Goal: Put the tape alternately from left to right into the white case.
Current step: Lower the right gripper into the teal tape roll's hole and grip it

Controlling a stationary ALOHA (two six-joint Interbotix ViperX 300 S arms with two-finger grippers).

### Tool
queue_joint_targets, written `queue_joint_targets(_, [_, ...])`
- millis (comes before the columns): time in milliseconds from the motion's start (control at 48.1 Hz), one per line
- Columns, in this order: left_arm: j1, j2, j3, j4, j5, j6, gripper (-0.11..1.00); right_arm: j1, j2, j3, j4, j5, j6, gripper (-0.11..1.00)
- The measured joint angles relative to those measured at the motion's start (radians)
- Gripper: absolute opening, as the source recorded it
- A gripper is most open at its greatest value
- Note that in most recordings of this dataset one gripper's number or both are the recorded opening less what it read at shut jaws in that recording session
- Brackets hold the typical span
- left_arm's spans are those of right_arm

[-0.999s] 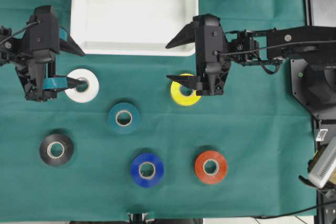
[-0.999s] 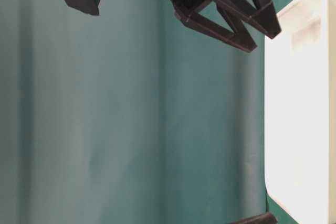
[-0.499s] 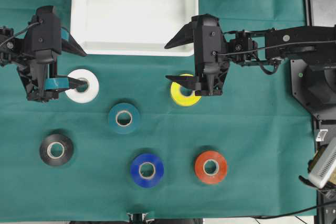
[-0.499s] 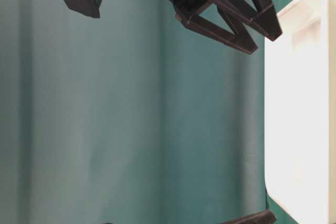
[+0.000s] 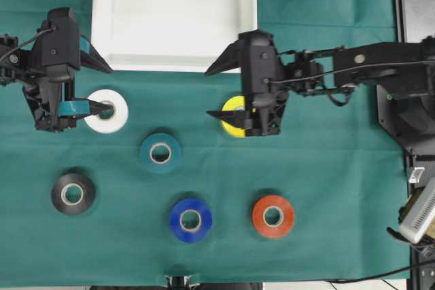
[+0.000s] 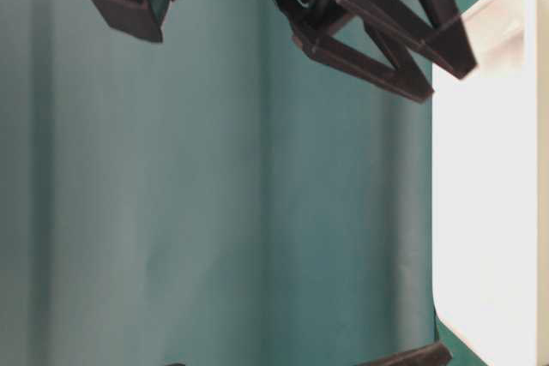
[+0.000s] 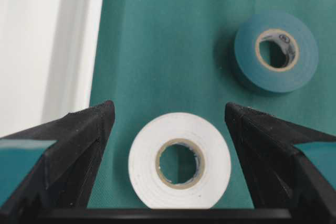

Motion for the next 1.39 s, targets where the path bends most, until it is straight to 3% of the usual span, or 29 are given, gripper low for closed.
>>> queue_joint_targets(354, [0.000, 0.000, -0.002, 0.000, 0.002, 0.000, 0.91, 0.058, 0.127, -0.118, -0.002, 0.058, 0.005, 0.69])
queue_joint_targets(1394, [0.000, 0.002, -0.002, 0.000, 0.002, 0.000, 0.91, 0.075, 0.364, -0.331, -0.002, 0.155, 0.052, 0.69])
